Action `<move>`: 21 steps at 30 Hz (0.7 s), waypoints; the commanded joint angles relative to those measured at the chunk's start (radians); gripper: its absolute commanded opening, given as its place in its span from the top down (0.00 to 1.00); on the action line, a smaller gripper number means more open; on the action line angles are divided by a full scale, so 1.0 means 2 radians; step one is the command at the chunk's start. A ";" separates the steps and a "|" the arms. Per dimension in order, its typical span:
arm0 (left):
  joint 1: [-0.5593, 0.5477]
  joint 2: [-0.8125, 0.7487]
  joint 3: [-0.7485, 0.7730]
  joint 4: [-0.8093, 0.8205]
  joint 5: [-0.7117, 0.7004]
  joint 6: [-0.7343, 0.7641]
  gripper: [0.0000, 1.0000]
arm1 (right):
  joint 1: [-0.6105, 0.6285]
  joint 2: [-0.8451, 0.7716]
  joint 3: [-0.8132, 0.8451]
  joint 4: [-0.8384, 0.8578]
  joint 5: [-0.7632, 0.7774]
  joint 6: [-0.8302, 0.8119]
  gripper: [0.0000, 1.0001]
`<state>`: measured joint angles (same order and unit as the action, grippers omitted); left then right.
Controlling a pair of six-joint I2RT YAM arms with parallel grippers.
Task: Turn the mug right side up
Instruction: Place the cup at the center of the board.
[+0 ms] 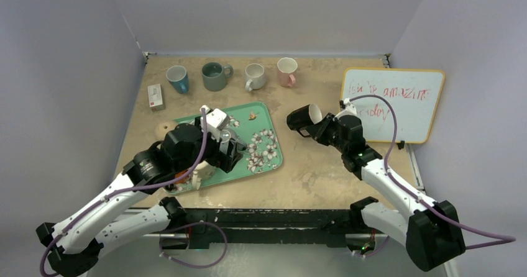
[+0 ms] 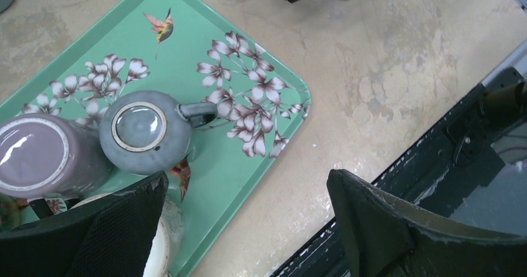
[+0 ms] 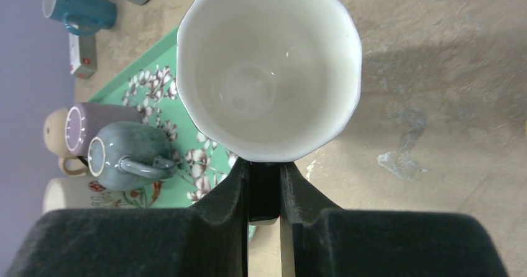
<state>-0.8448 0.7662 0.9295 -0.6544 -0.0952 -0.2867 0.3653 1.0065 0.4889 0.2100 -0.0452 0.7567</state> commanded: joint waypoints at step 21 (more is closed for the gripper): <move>0.001 -0.098 -0.016 -0.021 -0.009 0.061 0.00 | 0.097 0.184 0.251 -0.117 0.243 -0.246 1.00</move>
<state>-0.8448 0.5972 0.9047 -0.7132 -0.0853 -0.1864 0.5648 1.3392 0.8780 -0.0891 0.2848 0.3466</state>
